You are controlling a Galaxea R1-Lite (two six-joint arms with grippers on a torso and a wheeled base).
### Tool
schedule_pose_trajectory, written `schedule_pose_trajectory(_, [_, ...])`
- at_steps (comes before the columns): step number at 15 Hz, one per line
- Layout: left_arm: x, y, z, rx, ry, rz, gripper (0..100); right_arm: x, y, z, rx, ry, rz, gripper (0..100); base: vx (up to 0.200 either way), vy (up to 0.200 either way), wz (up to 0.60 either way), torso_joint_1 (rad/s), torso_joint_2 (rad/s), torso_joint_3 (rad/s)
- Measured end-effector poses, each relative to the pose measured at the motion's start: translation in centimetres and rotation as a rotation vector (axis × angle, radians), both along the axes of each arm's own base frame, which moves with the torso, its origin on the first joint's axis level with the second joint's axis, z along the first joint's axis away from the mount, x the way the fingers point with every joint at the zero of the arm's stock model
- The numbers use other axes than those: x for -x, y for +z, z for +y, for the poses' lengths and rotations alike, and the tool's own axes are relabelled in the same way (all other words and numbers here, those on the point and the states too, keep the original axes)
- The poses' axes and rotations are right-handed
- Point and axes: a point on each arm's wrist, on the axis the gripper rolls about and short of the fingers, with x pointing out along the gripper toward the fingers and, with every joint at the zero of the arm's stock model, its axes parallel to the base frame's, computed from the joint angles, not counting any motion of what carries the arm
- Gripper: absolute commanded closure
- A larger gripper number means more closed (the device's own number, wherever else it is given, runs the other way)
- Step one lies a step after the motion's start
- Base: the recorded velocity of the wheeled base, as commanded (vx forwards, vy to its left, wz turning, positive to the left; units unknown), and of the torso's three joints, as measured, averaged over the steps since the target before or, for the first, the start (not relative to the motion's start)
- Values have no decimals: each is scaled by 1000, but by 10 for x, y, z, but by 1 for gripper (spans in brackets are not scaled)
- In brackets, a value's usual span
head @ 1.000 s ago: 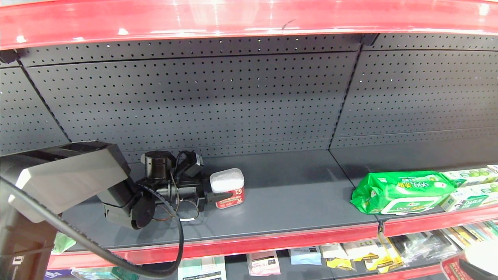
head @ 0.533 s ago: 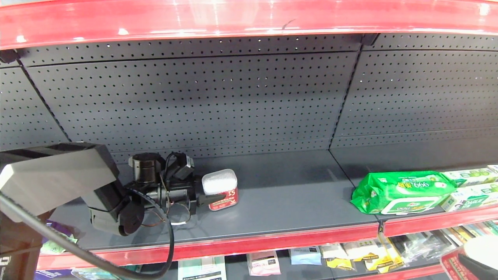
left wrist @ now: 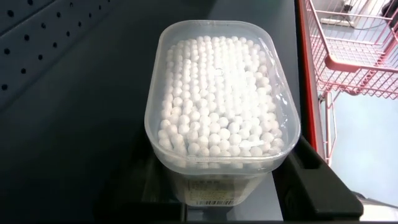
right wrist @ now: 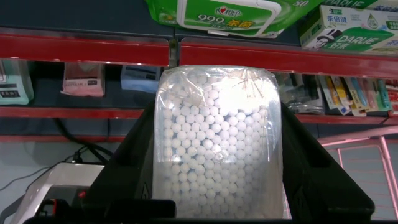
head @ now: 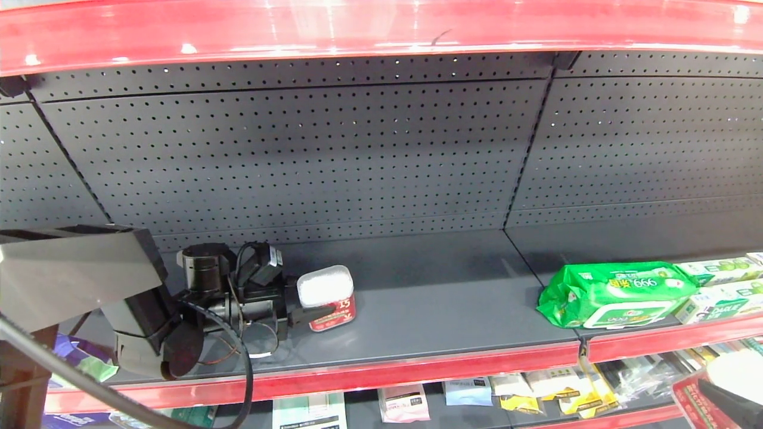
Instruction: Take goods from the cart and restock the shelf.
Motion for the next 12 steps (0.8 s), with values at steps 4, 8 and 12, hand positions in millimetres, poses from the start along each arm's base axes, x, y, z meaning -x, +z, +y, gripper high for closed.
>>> schedule_pose_trajectory(4, [12, -4, 5, 0, 0, 15, 100, -2, -1, 0, -1, 0, 12, 100, 0, 0, 0, 0, 0, 0])
schedule_pose_trajectory(8, [20, -7, 6, -1, 0, 23, 100, -2, -1, 0, 0, -1, 14, 100, 0, 0, 0, 0, 0, 0])
schedule_pose_trajectory(12, [29, -10, 10, -2, 8, 31, 100, -2, -1, 0, -6, -5, 12, 100, 0, 0, 0, 0, 0, 0])
